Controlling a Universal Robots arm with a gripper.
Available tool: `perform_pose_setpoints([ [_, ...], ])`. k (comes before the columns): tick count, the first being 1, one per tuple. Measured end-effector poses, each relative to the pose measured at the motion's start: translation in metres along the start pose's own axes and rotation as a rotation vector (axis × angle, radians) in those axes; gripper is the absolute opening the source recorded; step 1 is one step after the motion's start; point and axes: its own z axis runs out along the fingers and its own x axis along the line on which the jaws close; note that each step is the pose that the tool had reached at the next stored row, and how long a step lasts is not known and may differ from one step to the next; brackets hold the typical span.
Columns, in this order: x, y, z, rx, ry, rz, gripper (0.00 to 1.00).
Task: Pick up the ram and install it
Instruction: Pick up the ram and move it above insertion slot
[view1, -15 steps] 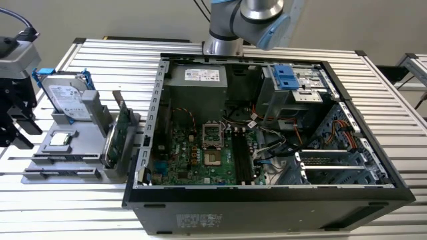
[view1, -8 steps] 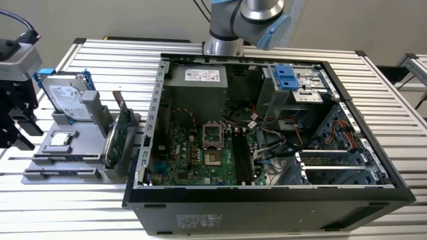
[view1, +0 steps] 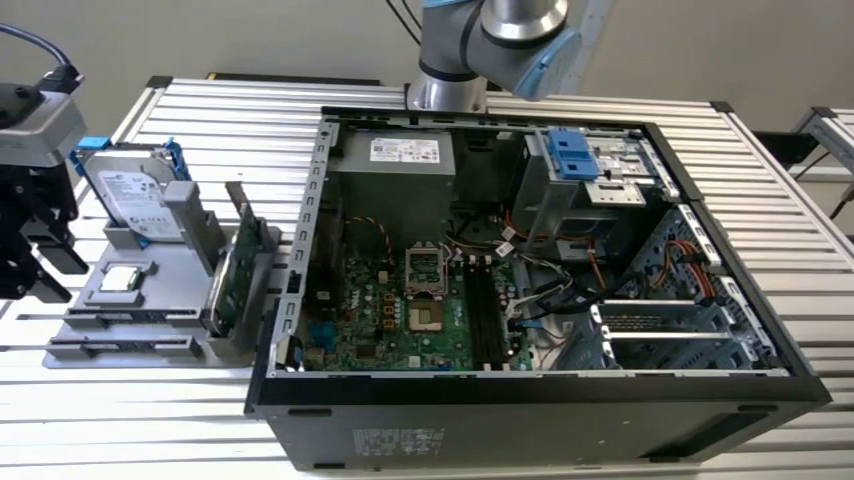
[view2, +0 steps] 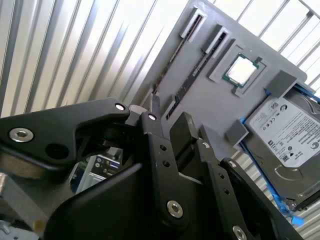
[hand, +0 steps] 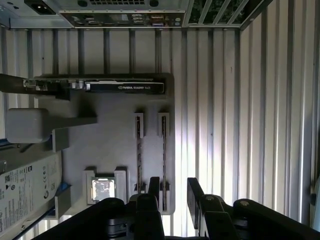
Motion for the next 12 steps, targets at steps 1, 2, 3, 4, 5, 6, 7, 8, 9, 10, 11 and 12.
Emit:
perform_pose_setpoints([
  [1, 0.0, -0.0001, 0.0004, 0.0, 0.0, 0.0, 1.0],
  [2, 0.0, -0.0001, 0.0009, 0.0, 0.0, 0.0, 1.0],
  [3, 0.0, -0.0002, 0.0013, 0.0, 0.0, 0.0, 1.0],
  [4, 0.0, -0.0003, 0.0019, -0.0001, 0.0001, 0.0, 1.0],
  [5, 0.0, -0.0003, 0.0025, 0.0, 0.0, 0.0, 1.0],
  [6, 0.0, -0.0004, 0.0032, 0.0, 0.0, 0.0, 1.0],
  [7, 0.0, -0.0005, 0.0038, 0.0, 0.0, 0.0, 1.0],
  [8, 0.0, -0.0006, 0.0044, 0.0, 0.0, 0.0, 1.0],
  [9, 0.0, -0.0006, 0.0051, 0.0, 0.0, 0.0, 1.0],
  [10, 0.0, -0.0008, 0.0058, 0.0, 0.0, 0.0, 1.0],
  [11, 0.0, -0.0008, 0.0065, 0.0, 0.0, 0.0, 1.0],
  [12, 0.0, -0.0009, 0.0072, 0.0, 0.0, 0.0, 1.0],
])
